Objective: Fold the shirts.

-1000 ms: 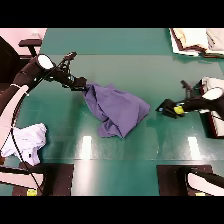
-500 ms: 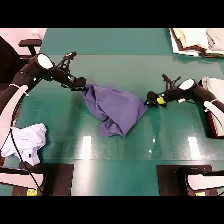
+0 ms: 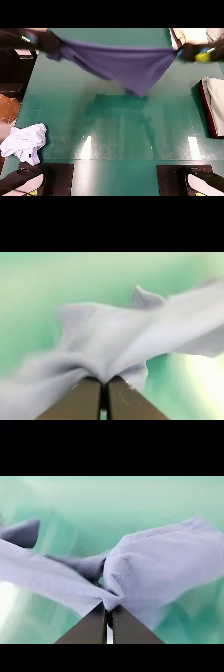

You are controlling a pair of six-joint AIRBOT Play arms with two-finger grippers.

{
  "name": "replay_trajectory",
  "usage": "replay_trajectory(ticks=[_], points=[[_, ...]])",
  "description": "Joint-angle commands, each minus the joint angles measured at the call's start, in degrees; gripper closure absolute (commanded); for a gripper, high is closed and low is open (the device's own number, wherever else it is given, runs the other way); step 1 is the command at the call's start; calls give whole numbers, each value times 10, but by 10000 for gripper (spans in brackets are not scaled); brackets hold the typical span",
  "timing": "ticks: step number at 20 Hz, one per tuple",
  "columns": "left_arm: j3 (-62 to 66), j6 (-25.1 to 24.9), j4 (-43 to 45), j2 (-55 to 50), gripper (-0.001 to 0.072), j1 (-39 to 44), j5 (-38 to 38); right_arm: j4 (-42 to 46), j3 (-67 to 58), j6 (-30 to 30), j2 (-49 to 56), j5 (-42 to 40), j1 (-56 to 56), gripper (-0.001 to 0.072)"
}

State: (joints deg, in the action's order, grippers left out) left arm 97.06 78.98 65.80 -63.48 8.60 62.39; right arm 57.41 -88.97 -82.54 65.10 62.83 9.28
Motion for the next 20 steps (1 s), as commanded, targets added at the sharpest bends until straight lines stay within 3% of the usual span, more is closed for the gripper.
replay_trajectory(ticks=[1,5,9,16,20], points=[[77,0,8,97,683,-1,-3,13,-98,-1,-90,40,-8,695],[124,1,8,148,683,-1,-2,58,-162,-21,-133,64,-8,696],[137,1,9,139,683,-1,13,73,-215,-30,-103,96,-8,696],[37,0,11,-15,682,-1,132,73,-234,-44,129,170,-8,696],[-76,-11,11,-138,681,-1,94,70,-234,-44,283,160,-8,695]])
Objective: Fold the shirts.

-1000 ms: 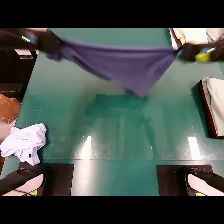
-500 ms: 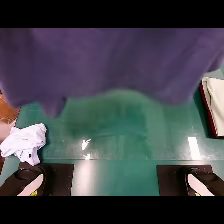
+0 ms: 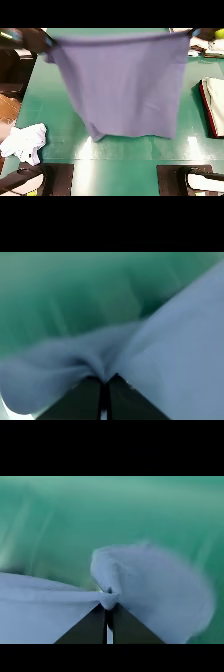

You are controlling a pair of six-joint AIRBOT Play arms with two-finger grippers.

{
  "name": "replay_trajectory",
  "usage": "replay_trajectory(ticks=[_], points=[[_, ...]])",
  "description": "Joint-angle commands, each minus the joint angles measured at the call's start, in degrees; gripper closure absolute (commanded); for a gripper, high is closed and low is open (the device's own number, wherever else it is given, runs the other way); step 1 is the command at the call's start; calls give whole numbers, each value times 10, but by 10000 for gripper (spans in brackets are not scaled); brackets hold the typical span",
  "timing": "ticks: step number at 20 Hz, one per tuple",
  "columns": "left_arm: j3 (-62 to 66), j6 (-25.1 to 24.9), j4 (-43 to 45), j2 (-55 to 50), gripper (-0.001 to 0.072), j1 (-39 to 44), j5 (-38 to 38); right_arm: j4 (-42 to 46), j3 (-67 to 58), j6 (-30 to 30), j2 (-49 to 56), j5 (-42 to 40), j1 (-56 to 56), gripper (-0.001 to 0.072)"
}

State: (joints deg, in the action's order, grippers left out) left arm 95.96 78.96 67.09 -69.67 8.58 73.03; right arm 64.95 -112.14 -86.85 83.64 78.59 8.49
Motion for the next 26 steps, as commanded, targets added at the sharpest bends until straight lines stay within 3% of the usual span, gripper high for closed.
replay_trajectory(ticks=[1,4,8,9,10,11,15,17,21,26], points=[[-79,-27,-2,-109,681,0,-50,-5,-3,-1,127,-8,0,696],[-77,-30,-1,-194,681,0,-160,-7,-3,-1,175,-34,-1,695],[-71,-29,-1,-215,679,-1,-276,-9,-3,-2,180,-77,-8,693],[-61,-28,0,-215,517,-2,-276,-11,-4,-6,178,-80,-15,651],[-49,-24,1,-214,212,-3,-268,-23,-3,-7,176,-74,-20,431],[-29,-7,0,-214,116,-10,-240,-45,-3,-7,174,-60,-32,326],[-2,21,0,-189,116,-77,-71,-75,23,26,136,50,-68,327],[-47,21,0,-169,116,-108,-30,-75,94,34,85,52,-83,327],[-240,20,-15,-120,116,-118,-59,-78,267,36,-25,-3,-93,326],[-411,-2,-112,-116,117,-109,-176,-82,393,36,-104,-48,-86,326]])
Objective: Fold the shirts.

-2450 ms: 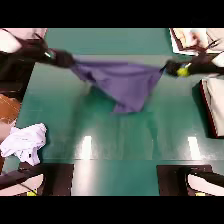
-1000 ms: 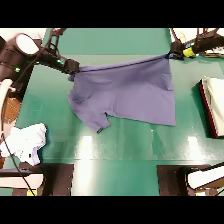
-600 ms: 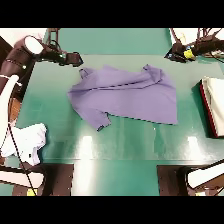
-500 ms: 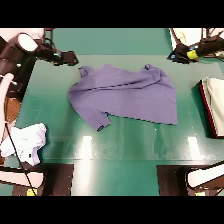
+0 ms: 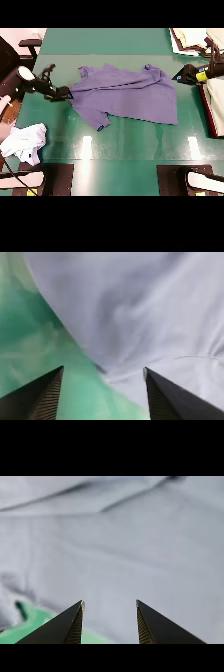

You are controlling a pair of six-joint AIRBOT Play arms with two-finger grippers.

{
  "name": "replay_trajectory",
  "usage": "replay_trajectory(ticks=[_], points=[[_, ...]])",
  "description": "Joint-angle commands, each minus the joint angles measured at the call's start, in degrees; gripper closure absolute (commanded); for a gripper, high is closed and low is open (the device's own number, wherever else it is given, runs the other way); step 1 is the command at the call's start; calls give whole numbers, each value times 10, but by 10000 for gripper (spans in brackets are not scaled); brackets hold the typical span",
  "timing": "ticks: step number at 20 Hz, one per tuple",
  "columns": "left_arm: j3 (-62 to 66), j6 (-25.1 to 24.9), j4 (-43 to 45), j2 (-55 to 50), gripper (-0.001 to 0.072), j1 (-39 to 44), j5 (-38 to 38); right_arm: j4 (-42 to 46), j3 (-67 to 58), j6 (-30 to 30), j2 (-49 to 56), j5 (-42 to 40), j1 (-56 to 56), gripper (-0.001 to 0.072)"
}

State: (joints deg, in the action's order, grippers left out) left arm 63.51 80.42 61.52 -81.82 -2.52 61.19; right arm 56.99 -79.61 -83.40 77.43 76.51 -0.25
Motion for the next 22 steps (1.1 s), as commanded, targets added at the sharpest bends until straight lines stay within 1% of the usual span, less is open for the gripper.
replay_trajectory(ticks=[1,4,5,6,7,8,12,14,15,16,18,19,20,22], points=[[-102,-29,-72,5,116,10,-72,-5,80,1,-50,-33,1,326],[-111,-33,-79,5,118,45,-112,-5,97,1,-64,-34,2,327],[-109,-31,-80,5,220,53,-117,-4,101,1,-69,-34,1,326],[-107,-28,-80,5,392,54,-115,-4,108,1,-75,-27,-5,326],[-101,-28,-79,5,524,54,-106,-3,122,1,-85,-24,-14,326],[-93,-29,-71,7,681,54,-97,-2,146,1,-99,-23,-28,326],[-62,-29,-51,53,682,54,-81,23,280,1,-164,-14,-131,326],[-59,-29,-49,88,682,54,-81,42,347,1,-183,-5,-199,308],[-59,-30,-49,102,682,54,-80,40,374,1,-184,1,-230,177],[-59,-29,-49,109,682,54,-80,40,400,1,-179,2,-254,149],[-59,-29,-49,113,682,54,-71,40,438,4,-160,-8,-274,163],[-59,-29,-49,113,682,54,-66,33,452,7,-146,-19,-272,232],[-59,-29,-49,113,682,54,-63,13,461,18,-132,-33,-267,265],[-59,-29,-49,113,681,54,-59,-37,464,32,-101,-64,-242,265]])
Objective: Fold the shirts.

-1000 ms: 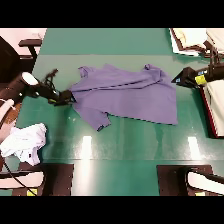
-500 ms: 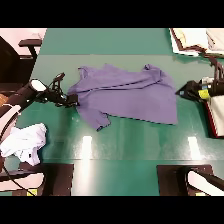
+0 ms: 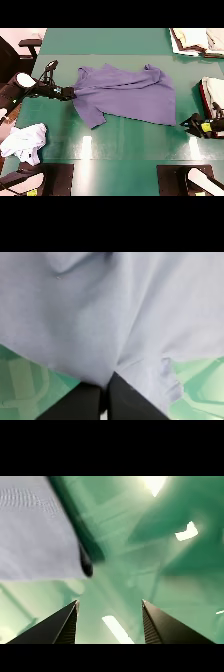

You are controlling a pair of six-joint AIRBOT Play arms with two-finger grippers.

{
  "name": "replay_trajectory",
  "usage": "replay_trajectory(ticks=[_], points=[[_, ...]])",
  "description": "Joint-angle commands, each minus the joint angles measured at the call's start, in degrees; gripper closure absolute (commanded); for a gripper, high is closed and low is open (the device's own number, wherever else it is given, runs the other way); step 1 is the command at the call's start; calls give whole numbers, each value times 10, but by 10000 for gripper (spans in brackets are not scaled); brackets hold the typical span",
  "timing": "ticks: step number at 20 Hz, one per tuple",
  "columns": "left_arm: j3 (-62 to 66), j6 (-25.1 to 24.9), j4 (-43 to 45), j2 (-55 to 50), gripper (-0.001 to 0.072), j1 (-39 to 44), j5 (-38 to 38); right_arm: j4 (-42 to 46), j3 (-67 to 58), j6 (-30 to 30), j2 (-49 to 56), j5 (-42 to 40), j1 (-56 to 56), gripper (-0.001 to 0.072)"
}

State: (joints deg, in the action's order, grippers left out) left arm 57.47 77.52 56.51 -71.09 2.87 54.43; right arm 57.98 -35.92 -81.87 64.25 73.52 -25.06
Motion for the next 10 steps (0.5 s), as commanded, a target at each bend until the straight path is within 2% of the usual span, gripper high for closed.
replay_trajectory(ticks=[1,4,5,7,9,10], points=[[1,0,1,5,682,0,9,-61,21,19,47,-52,26,265],[1,0,1,5,681,0,11,-76,-17,18,91,-79,94,265],[1,0,1,5,681,0,13,-74,-34,18,104,-85,115,290],[1,0,1,5,682,0,22,-73,-67,18,125,-92,156,456],[3,0,1,8,682,0,39,-70,-94,19,129,-96,184,653],[6,0,3,15,682,0,47,-68,-110,21,121,-95,195,671]])
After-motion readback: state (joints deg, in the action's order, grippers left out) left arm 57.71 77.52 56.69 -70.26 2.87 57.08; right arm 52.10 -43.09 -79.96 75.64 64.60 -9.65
